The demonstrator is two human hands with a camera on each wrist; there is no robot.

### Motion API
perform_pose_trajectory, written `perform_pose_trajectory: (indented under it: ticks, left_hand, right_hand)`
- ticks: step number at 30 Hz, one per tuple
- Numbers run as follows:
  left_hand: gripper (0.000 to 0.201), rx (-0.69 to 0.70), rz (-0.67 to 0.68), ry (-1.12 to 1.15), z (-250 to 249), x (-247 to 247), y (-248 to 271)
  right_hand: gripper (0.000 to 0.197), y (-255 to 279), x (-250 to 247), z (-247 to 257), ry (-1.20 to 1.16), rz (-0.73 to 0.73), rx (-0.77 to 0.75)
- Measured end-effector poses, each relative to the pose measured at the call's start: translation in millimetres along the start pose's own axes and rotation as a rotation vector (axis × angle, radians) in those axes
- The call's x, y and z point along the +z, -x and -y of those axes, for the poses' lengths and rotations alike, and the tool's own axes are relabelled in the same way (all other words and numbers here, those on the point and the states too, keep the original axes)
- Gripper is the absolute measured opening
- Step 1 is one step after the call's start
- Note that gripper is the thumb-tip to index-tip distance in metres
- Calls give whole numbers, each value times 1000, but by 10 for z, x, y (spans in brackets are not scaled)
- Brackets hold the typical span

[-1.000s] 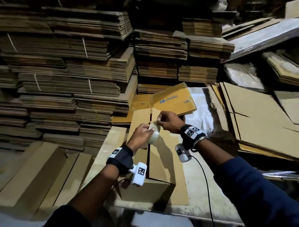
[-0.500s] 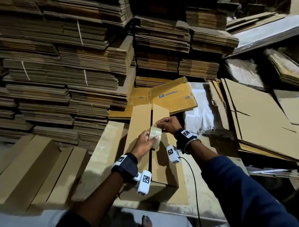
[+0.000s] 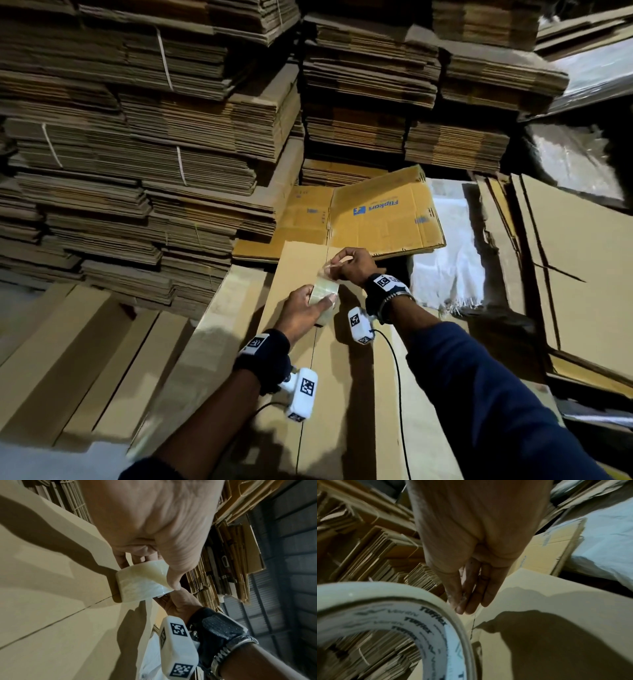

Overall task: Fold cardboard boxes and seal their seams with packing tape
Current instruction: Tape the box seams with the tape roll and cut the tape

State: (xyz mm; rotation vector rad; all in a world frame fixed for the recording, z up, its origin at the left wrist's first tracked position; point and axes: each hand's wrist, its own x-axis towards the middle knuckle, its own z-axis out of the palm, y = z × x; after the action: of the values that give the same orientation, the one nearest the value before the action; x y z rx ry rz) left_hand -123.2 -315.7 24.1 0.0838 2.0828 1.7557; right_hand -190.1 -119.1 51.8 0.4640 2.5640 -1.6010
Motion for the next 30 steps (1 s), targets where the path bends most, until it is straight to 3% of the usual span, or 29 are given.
perform_pose_trajectory:
  ticks: [1, 4, 5, 9, 11, 16, 23, 26, 30]
  left_hand:
    - [89, -3, -7, 19, -21, 5, -40]
    - [48, 37, -8, 65, -181, -11, -158]
    - [47, 48, -18, 67, -198, -16, -219]
    - [73, 25, -86, 103, -142, 30, -429]
    - [77, 3, -114, 104, -112, 49, -509]
    - [29, 45, -118, 56, -256, 33, -572]
    - [29, 47, -139, -49, -321, 120, -568]
    - [33, 40, -147, 7, -296, 152, -561]
    - [33, 39, -138, -9, -233, 167, -549]
  right_hand:
    - [25, -80, -27, 44, 15, 11, -14]
    - [26, -434, -122, 127, 42, -10, -52]
    - [26, -570, -154, 142, 55, -12, -47]
    - [40, -1259, -181, -102, 75, 30, -21]
    - [42, -1351, -133, -56, 64, 57, -30]
    - [28, -1430, -151, 149, 52, 74, -29]
    - [19, -1721, -280, 49, 98, 63, 31]
    - [19, -1731, -222, 33, 102, 106, 66]
    - [12, -1766, -140, -15, 354, 146, 23]
